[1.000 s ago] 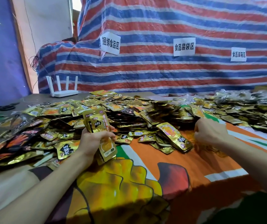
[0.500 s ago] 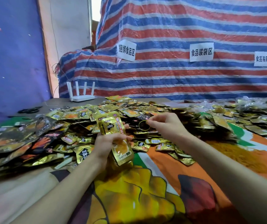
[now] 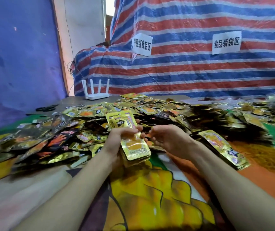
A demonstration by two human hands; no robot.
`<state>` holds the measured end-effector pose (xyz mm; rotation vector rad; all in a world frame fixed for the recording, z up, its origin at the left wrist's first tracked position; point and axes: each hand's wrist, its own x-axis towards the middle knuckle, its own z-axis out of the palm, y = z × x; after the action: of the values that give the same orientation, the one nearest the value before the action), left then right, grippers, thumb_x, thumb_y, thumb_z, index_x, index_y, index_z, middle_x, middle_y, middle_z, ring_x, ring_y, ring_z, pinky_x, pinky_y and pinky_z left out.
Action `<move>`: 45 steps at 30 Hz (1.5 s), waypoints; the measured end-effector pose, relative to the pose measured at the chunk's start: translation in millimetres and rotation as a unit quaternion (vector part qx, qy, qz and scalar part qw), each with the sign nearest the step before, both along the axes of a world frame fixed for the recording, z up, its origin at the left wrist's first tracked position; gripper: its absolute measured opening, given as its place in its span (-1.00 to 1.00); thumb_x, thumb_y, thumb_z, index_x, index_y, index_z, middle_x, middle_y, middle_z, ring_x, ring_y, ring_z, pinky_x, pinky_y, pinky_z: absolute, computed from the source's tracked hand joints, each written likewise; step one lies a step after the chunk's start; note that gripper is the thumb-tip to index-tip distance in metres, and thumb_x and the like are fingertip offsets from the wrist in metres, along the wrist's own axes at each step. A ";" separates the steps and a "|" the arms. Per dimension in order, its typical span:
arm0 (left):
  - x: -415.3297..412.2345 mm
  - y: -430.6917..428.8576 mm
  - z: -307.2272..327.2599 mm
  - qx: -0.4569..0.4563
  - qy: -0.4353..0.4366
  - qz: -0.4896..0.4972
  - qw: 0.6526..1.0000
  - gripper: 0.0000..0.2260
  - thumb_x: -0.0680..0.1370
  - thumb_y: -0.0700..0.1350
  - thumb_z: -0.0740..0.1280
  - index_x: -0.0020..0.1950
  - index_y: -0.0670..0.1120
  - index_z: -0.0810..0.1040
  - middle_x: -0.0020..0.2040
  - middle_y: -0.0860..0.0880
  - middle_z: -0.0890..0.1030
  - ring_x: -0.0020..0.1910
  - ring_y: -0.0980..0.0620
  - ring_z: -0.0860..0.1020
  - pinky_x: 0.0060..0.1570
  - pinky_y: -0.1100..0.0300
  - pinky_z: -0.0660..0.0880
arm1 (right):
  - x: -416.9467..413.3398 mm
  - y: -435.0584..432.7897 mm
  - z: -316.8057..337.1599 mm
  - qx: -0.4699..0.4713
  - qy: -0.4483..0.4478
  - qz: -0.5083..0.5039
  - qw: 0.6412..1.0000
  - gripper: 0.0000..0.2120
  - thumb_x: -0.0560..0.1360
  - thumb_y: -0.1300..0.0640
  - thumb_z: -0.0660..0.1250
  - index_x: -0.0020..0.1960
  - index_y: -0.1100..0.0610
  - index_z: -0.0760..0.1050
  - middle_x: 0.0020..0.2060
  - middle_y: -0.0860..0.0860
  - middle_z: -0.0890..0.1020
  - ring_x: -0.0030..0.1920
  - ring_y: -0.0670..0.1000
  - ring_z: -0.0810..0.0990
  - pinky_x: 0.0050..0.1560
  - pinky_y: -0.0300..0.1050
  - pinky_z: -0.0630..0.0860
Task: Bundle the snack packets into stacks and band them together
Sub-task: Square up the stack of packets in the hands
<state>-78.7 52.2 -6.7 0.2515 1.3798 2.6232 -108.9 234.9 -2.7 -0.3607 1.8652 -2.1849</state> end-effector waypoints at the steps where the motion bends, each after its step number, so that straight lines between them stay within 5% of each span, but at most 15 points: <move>1: 0.0 -0.8 -0.3 0.007 0.006 -0.014 1.000 -0.58 0.33 -0.30 0.30 0.19 -0.22 0.51 -0.15 -0.15 0.59 -0.25 -0.09 0.56 -0.22 0.06 0.62 | 1.4 4.2 2.3 -0.054 -0.014 0.033 0.998 -0.85 0.56 0.26 0.22 -0.14 0.22 0.53 -0.24 0.10 0.60 -0.25 0.01 0.53 -0.09 -0.12 0.43; 6: 1.5 -0.6 -2.2 0.029 0.031 -0.053 0.998 -0.62 0.34 -0.31 0.29 0.16 -0.22 0.52 -0.17 -0.13 0.60 -0.27 -0.08 0.58 -0.22 0.03 0.63 | 6.2 12.1 9.6 -0.236 0.003 0.079 0.969 -0.71 0.49 0.13 0.13 -0.36 0.13 0.48 -0.40 0.04 0.47 -0.23 0.11 0.55 0.10 0.04 0.50; 9: 0.6 -0.4 -4.2 0.038 0.033 -0.061 0.997 -0.62 0.34 -0.32 0.29 0.16 -0.23 0.54 -0.16 -0.13 0.61 -0.28 -0.08 0.60 -0.22 0.01 0.62 | 9.8 9.9 9.9 -0.291 0.003 0.072 0.954 -0.73 0.50 0.21 0.15 -0.08 0.24 0.61 -0.50 -0.03 0.36 -0.40 0.02 0.47 -0.03 0.02 0.63; 12: -3.1 -1.3 -5.9 0.016 0.019 -0.054 0.998 -0.68 0.36 -0.31 0.29 0.09 -0.21 0.62 -0.17 -0.14 0.64 -0.30 -0.09 0.63 -0.21 0.01 0.63 | 9.3 5.9 11.1 -0.203 0.036 0.053 0.977 -0.60 0.55 0.34 0.15 0.36 0.22 0.50 -0.40 -0.01 0.54 -0.51 -0.07 0.45 -0.31 -0.12 0.62; 15: -3.6 -1.3 -7.7 -0.078 -0.017 -0.044 0.996 -0.78 0.33 -0.25 0.35 -0.10 -0.16 0.73 -0.20 -0.15 0.65 -0.28 -0.12 0.64 -0.12 0.02 0.60 | 13.6 -2.0 8.0 -0.079 0.082 0.052 0.992 -0.55 0.64 0.37 0.16 0.43 0.02 0.45 0.01 0.20 0.72 -0.37 0.06 0.68 -0.36 -0.09 0.66; 18: -3.6 -0.2 -7.9 -0.102 -0.041 0.012 0.994 -0.69 0.38 -0.29 0.35 0.12 -0.20 0.65 -0.07 -0.20 0.68 -0.16 -0.21 0.65 -0.03 -0.11 0.60 | 15.7 -4.3 3.8 -0.020 0.130 0.014 0.991 -0.52 0.63 0.32 0.27 0.47 -0.05 0.42 0.08 0.21 0.71 -0.13 0.19 0.75 -0.32 -0.02 0.69; 20: -4.5 1.4 -6.2 -0.085 -0.041 0.085 0.992 -0.72 0.47 -0.34 0.32 0.14 -0.17 0.63 0.01 -0.17 0.70 -0.05 -0.25 0.67 -0.01 -0.23 0.60 | 16.3 -4.1 3.4 -0.012 0.138 -0.022 0.990 -0.48 0.57 0.28 0.41 0.46 -0.06 0.45 0.06 0.17 0.72 -0.03 0.24 0.74 -0.30 0.02 0.69; 25: -7.0 3.0 -0.7 -0.012 -0.032 0.210 0.977 -0.86 0.54 -0.29 0.34 0.06 -0.19 0.63 -0.07 -0.17 0.72 -0.21 -0.14 0.70 -0.15 -0.14 0.65 | 22.5 -12.5 2.1 0.025 0.125 -0.053 0.990 -0.44 0.40 0.27 0.57 0.34 -0.04 0.56 0.15 0.18 0.66 -0.01 0.14 0.75 -0.27 0.09 0.69; 27: -5.6 1.6 2.4 0.021 -0.038 0.238 0.970 -0.82 0.55 -0.23 0.38 0.14 -0.17 0.61 -0.01 -0.17 0.72 -0.18 -0.15 0.70 -0.21 -0.14 0.66 | 26.0 -21.0 -2.2 0.039 0.116 -0.035 0.992 -0.43 0.38 0.26 0.59 0.33 -0.03 0.57 0.18 0.18 0.63 0.01 0.12 0.74 -0.21 0.11 0.69; 31: -3.4 0.1 8.7 0.070 -0.044 0.259 0.962 -0.60 0.54 -0.21 0.40 0.37 -0.26 0.48 0.18 -0.31 0.64 0.10 -0.35 0.65 0.00 -0.35 0.59 | 32.8 -40.2 -10.7 0.070 0.143 -0.006 0.987 -0.45 0.34 0.21 0.64 0.28 -0.07 0.62 0.19 0.11 0.63 0.04 0.08 0.73 -0.12 0.10 0.69; 34: -0.4 2.8 8.8 0.058 -0.051 0.254 0.964 -0.64 0.53 -0.19 0.42 0.30 -0.26 0.55 0.17 -0.32 0.64 0.02 -0.31 0.67 -0.01 -0.29 0.62 | 36.3 -50.9 -13.5 0.065 0.174 -0.025 0.982 -0.40 0.28 0.20 0.67 0.27 -0.05 0.61 0.17 0.05 0.65 0.11 0.13 0.70 0.07 0.20 0.67; 36: 0.7 5.3 6.9 0.046 -0.061 0.239 0.968 -0.71 0.53 -0.16 0.44 0.21 -0.26 0.61 0.05 -0.26 0.69 -0.11 -0.23 0.69 -0.06 -0.17 0.65 | 37.8 -54.8 -14.7 0.083 0.216 -0.057 0.971 -0.39 0.29 0.22 0.67 0.28 -0.04 0.59 0.23 -0.03 0.62 0.19 0.02 0.66 0.15 0.03 0.64; 39: -0.3 9.6 3.7 0.060 -0.055 0.163 0.983 -0.77 0.58 -0.12 0.37 0.15 -0.23 0.65 0.03 -0.20 0.66 -0.02 -0.22 0.66 0.03 -0.11 0.61 | 38.0 -53.8 -17.1 0.081 0.269 -0.091 0.955 -0.42 0.30 0.31 0.64 0.25 0.01 0.58 0.19 -0.10 0.62 0.10 -0.23 0.63 -0.01 -0.34 0.56; 45: -4.4 10.2 -2.1 0.079 0.005 0.110 0.991 -0.72 0.63 -0.09 0.25 0.04 -0.14 0.74 -0.03 -0.18 0.69 -0.02 -0.16 0.69 0.10 -0.10 0.62 | 35.3 -49.9 -19.9 0.065 0.304 -0.111 0.944 -0.46 0.25 0.42 0.58 0.12 0.02 0.59 -0.02 -0.18 0.67 -0.04 -0.25 0.66 -0.13 -0.39 0.53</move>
<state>-83.1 62.4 -8.8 0.1384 1.2690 2.9212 -73.6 185.0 -22.6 -0.9260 2.4548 -2.2392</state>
